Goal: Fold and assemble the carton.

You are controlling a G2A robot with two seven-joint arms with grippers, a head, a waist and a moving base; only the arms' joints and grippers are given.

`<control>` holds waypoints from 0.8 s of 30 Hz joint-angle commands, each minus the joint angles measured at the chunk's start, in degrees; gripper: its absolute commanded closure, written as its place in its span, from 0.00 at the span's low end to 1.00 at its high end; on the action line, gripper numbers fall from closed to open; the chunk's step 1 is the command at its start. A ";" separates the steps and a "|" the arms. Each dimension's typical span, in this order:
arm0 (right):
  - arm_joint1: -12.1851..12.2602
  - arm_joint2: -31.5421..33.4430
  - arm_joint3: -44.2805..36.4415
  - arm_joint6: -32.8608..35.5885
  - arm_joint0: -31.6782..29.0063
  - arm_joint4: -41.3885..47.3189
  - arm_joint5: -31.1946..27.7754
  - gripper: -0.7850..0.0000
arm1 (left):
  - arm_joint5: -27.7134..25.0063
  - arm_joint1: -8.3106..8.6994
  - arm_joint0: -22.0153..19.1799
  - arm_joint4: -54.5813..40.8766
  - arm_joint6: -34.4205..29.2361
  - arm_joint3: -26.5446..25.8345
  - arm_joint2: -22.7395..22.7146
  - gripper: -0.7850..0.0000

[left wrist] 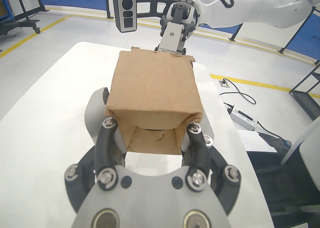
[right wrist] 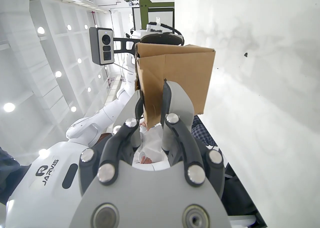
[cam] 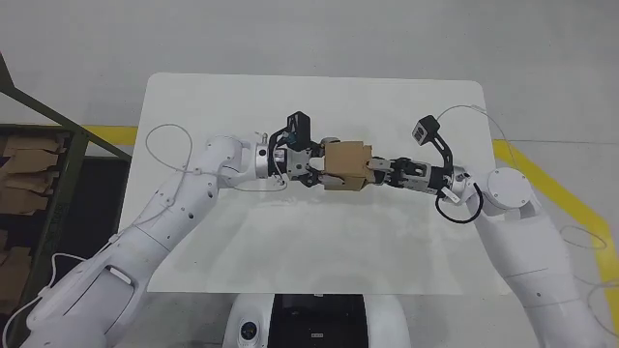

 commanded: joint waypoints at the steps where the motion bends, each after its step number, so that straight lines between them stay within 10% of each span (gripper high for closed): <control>1: 0.00 -0.14 -0.09 -0.12 0.17 -0.16 0.13 0.84 | 0.00 -0.02 0.08 0.21 -0.02 -0.15 -0.09 0.32; 15: -0.17 -1.76 0.01 -0.92 1.58 -0.67 0.67 0.89 | 0.00 -0.10 0.59 1.60 0.20 -1.08 -0.18 0.32; 24: -0.14 -1.26 0.32 -0.73 1.42 1.60 -0.35 0.69 | 0.00 -0.18 0.16 0.44 0.37 0.50 -0.19 0.30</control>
